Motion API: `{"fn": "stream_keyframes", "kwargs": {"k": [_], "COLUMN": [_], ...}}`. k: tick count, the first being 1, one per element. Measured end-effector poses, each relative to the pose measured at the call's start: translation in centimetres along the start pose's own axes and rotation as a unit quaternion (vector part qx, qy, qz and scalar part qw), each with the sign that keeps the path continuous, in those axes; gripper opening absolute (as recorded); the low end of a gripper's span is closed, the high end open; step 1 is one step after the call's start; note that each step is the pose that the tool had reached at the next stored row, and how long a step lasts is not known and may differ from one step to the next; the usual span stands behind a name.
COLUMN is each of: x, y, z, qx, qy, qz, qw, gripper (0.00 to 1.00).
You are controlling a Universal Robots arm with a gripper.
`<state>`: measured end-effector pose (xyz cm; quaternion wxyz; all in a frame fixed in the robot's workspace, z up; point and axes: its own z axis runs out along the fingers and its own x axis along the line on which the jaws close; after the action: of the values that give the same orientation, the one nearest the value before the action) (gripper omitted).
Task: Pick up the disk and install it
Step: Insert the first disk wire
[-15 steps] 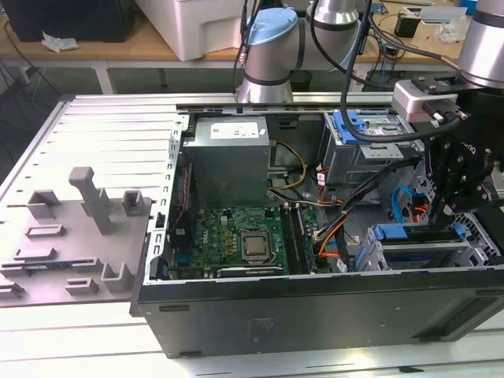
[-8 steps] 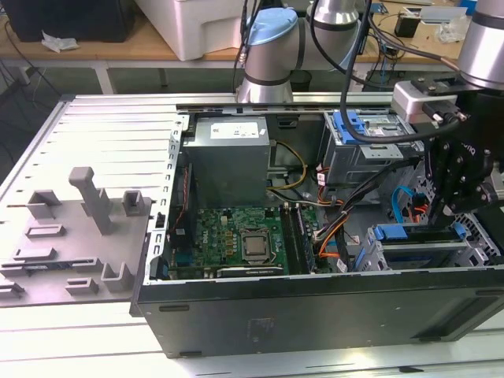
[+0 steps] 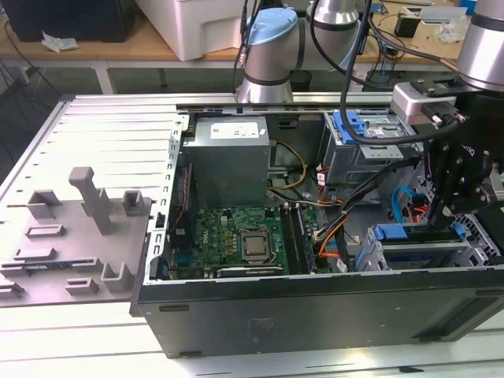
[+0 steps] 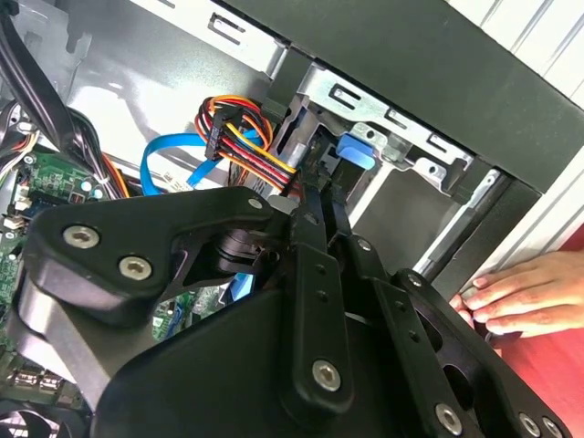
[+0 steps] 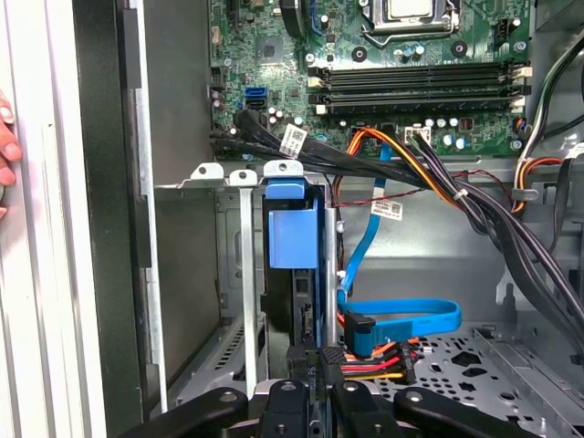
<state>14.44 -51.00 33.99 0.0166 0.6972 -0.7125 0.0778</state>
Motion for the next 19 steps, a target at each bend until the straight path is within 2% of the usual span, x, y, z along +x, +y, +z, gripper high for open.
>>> {"fn": "stream_keyframes", "kwargs": {"k": [19], "x": [-0.02], "y": [0.04], "z": [0.45], "qx": [0.0], "qy": [0.0001], "qz": [0.0], "qw": [1.0], "gripper": [0.17]}}
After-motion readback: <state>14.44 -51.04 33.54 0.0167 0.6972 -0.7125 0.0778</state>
